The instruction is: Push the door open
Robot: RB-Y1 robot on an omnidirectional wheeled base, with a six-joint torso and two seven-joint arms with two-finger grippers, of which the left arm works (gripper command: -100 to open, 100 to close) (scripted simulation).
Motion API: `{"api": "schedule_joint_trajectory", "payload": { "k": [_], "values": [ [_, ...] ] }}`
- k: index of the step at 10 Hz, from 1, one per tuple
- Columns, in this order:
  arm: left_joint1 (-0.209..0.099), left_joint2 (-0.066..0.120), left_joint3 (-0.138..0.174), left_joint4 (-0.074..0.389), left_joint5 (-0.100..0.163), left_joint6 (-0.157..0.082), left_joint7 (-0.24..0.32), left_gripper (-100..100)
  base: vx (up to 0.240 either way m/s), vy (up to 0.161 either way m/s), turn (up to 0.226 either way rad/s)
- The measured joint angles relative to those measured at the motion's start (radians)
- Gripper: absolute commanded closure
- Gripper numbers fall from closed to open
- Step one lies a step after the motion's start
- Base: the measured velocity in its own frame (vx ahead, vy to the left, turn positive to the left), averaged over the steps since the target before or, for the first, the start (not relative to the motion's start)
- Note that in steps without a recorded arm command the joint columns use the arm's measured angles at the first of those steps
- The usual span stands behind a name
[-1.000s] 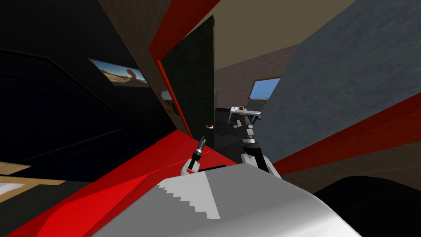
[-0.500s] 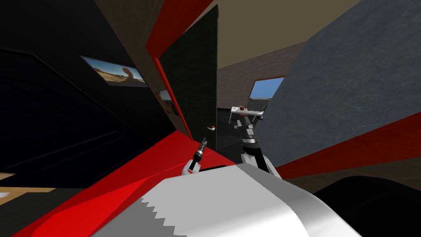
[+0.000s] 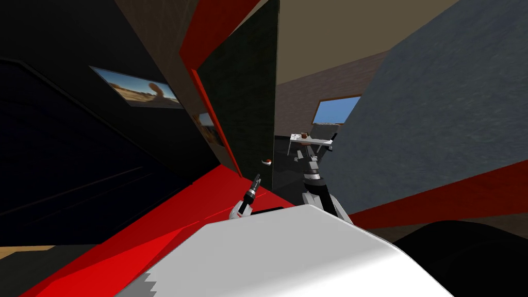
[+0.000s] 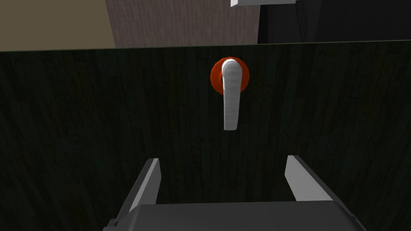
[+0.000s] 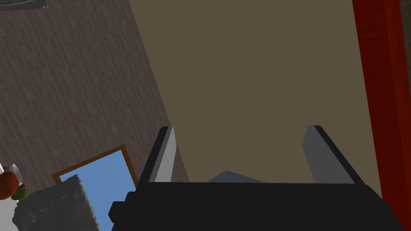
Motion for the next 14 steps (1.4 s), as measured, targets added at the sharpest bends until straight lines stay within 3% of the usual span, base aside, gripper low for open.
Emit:
{"api": "schedule_joint_trajectory", "payload": {
  "k": [3, 9, 14],
  "values": [
    [-0.029, -0.013, -0.019, 0.081, -0.008, -0.02, 0.009, -100, 0.104, 0.071, -0.02],
    [-0.027, 0.001, -0.009, 0.093, -0.004, -0.028, 0.0, -100, 0.166, -0.104, -0.028],
    [-0.024, -0.014, 0.002, 0.105, 0.001, -0.036, -0.012, -100, 0.188, -0.094, -0.028]
  ]
}}
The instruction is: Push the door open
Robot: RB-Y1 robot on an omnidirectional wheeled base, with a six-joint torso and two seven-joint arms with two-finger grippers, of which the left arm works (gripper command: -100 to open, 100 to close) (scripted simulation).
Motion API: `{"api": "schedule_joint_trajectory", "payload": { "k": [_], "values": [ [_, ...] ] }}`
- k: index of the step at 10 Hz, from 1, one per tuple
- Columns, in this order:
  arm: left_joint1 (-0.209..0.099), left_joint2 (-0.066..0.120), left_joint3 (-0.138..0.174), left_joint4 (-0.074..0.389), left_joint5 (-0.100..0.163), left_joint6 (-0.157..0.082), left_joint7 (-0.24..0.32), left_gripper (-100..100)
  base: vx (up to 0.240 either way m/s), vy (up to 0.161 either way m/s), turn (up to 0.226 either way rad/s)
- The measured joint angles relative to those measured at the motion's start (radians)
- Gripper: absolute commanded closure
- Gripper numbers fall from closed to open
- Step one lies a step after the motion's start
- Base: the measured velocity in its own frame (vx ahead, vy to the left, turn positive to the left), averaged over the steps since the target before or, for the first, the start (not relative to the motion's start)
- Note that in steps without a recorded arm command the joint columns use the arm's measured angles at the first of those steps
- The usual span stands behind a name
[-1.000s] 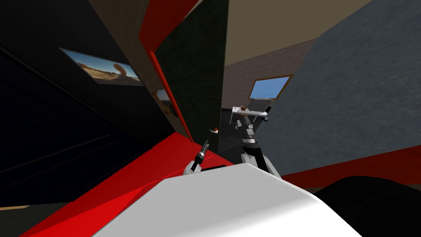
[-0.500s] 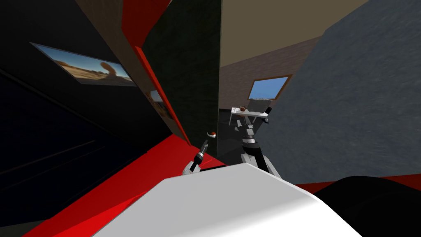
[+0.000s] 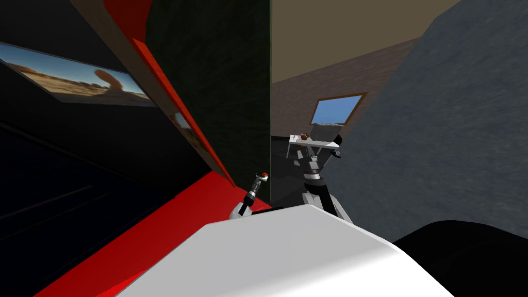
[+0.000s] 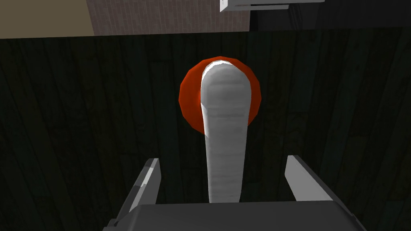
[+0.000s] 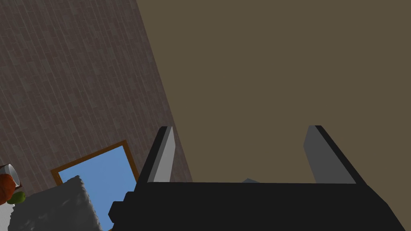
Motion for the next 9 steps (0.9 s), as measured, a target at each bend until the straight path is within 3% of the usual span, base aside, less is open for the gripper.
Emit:
{"api": "schedule_joint_trajectory", "payload": {
  "k": [1, 2, 7, 9],
  "values": [
    [0.001, -0.005, 0.002, 0.002, 0.001, -0.001, -0.002, -100, 0.08, -0.051, 0.003],
    [0.0, -0.006, 0.002, 0.002, 0.001, -0.002, -0.002, 100, -0.012, 0.007, 0.003],
    [0.002, -0.005, 0.001, 0.003, 0.0, 0.001, -0.002, 100, -0.014, 0.01, -0.002],
    [0.001, -0.005, 0.007, 0.014, 0.003, 0.003, -0.005, 100, 0.102, -0.096, 0.033]
  ]
}}
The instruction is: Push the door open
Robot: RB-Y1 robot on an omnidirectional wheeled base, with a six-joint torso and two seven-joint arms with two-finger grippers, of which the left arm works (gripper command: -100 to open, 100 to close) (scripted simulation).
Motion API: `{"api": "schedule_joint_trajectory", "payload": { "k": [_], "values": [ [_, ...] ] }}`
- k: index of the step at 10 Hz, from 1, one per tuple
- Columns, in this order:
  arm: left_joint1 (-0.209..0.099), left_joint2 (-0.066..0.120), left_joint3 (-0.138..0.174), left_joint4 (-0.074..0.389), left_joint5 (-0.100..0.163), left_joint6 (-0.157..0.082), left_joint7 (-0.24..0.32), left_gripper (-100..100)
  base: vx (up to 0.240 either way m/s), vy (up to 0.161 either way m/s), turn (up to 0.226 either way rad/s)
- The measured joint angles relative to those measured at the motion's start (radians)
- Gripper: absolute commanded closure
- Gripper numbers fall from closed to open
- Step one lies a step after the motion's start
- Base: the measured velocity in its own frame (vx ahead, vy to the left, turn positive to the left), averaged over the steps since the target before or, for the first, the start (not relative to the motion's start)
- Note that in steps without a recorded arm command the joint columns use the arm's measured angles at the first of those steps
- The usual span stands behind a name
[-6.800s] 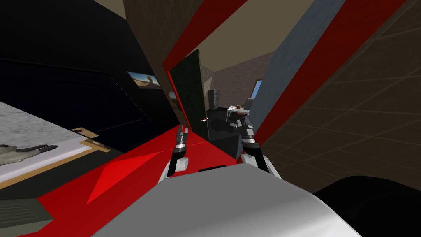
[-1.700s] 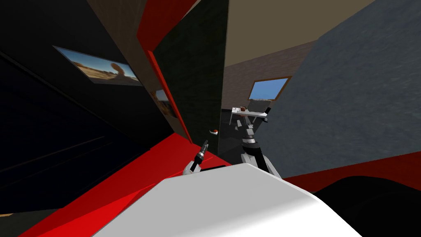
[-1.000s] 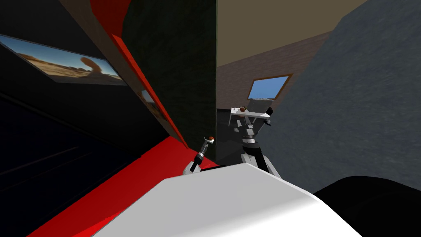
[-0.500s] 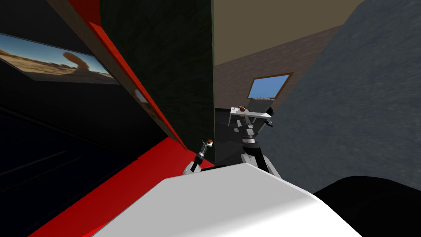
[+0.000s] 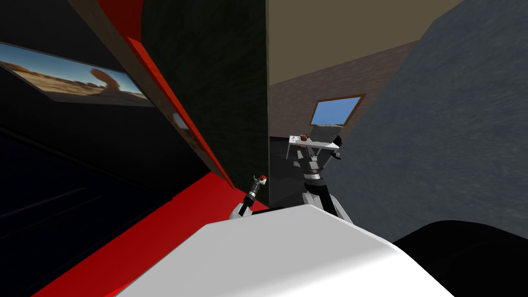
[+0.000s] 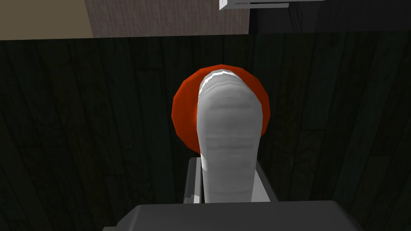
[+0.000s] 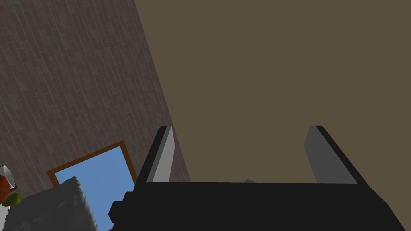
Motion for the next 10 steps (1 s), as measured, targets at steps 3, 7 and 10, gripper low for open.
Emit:
{"api": "schedule_joint_trajectory", "payload": {
  "k": [3, 7, 10],
  "values": [
    [0.001, 0.009, 0.021, 0.007, 0.01, 0.0, -0.01, 100, 0.15, -0.134, 0.038],
    [-0.01, 0.011, 0.062, 0.024, 0.029, -0.013, -0.032, 100, 0.137, -0.141, 0.052],
    [0.004, 0.017, 0.096, -0.003, 0.044, 0.012, -0.049, 100, 0.123, -0.124, 0.053]
  ]
}}
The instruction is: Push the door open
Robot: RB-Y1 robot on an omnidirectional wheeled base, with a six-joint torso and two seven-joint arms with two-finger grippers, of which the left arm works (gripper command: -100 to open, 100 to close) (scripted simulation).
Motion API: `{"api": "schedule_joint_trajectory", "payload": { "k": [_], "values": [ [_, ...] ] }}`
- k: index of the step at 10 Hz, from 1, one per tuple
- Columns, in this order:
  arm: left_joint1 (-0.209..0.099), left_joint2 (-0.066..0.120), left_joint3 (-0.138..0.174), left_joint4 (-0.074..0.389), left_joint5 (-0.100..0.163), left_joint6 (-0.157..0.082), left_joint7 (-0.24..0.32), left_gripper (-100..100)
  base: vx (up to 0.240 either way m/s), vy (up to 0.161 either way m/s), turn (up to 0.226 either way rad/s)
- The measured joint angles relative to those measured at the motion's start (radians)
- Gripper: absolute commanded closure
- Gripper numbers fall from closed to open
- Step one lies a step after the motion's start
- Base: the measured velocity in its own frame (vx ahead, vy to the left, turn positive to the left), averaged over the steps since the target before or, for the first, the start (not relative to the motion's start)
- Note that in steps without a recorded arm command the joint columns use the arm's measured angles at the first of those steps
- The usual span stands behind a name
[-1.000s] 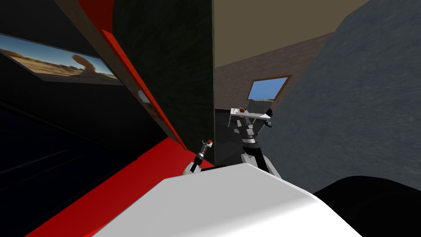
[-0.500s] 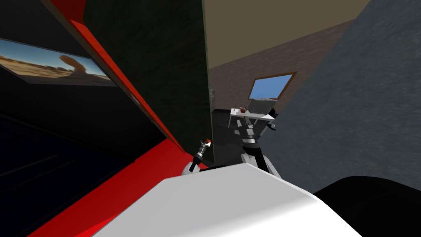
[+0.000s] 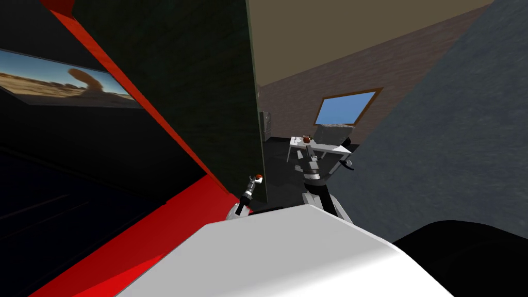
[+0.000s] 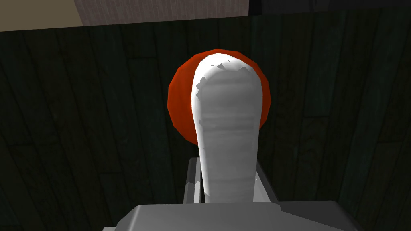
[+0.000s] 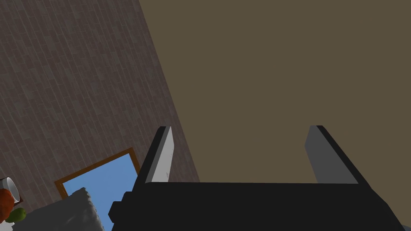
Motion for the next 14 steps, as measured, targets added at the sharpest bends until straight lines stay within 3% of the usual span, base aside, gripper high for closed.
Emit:
{"api": "schedule_joint_trajectory", "payload": {
  "k": [2, 4, 5, 6, 9, 11, 12, 14],
  "values": [
    [-0.008, 0.003, 0.023, 0.005, 0.011, 0.006, -0.008, 100, 0.119, -0.134, 0.058],
    [0.008, 0.0, 0.049, -0.017, 0.022, 0.02, -0.024, 100, 0.126, -0.118, 0.064],
    [-0.006, -0.002, 0.063, -0.002, 0.029, 0.02, -0.029, 100, 0.139, -0.13, 0.067],
    [-0.019, -0.009, 0.081, 0.03, 0.038, 0.001, -0.039, 100, 0.125, -0.124, 0.078],
    [-0.014, -0.01, 0.123, 0.017, 0.057, 0.015, -0.058, 100, 0.13, -0.168, 0.069],
    [-0.032, -0.016, 0.16, 0.053, 0.074, -0.001, -0.073, 100, 0.155, -0.154, 0.072],
    [-0.02, -0.012, 0.166, 0.028, 0.077, 0.008, -0.075, 100, 0.126, -0.094, 0.047],
    [-0.021, -0.022, 0.193, 0.028, 0.088, 0.016, -0.087, 100, 0.154, -0.163, 0.072]
  ]
}}
